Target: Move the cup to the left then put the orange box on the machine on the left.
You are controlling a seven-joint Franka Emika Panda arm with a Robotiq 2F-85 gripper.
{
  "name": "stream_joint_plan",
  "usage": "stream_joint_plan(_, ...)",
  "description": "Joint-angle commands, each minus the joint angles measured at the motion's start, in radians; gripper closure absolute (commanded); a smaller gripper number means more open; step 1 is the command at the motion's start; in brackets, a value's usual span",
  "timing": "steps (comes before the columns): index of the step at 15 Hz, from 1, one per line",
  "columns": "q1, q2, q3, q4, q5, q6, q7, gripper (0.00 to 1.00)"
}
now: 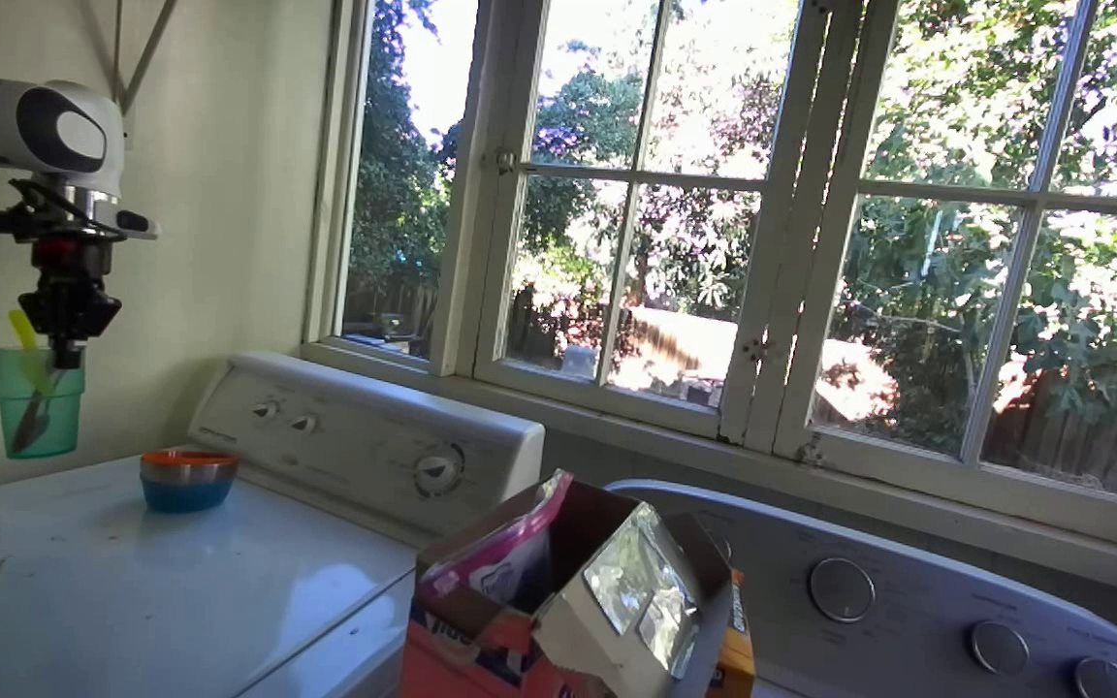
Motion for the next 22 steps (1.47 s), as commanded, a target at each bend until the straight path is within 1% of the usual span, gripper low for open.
stream_joint_plan(1, 0.001, 0.048, -0.002, 0.0, -0.02, 0.073, -0.038, 0.99)
stream_joint_plan(4, -0.013, 0.089, 0.006, -0.014, -0.006, 0.161, -0.071, 0.99)
stream_joint_plan(8, -0.049, 0.105, 0.013, -0.076, 0.019, 0.293, -0.068, 0.99)
stream_joint_plan(9, -0.056, 0.12, 0.014, -0.069, 0.025, 0.28, -0.067, 0.99)
stream_joint_plan(11, -0.067, 0.143, 0.026, -0.037, 0.054, 0.196, -0.077, 0.99)
stream_joint_plan(12, -0.068, 0.14, 0.023, -0.037, 0.055, 0.179, -0.063, 0.99)
stream_joint_plan(16, -0.07, 0.113, 0.017, -0.064, 0.054, 0.176, -0.06, 0.99)
stream_joint_plan(17, -0.07, 0.116, 0.02, -0.06, 0.053, 0.168, -0.078, 0.7)
stream_joint_plan(18, -0.068, 0.117, 0.02, -0.057, 0.053, 0.158, -0.075, 0.68)
stream_joint_plan(19, -0.065, 0.118, 0.019, -0.058, 0.05, 0.141, -0.079, 0.63)
stream_joint_plan(20, -0.065, 0.12, 0.019, -0.059, 0.049, 0.132, -0.084, 0.54)
stream_joint_plan(22, -0.063, 0.118, 0.017, -0.063, 0.046, 0.107, -0.088, 0.4)
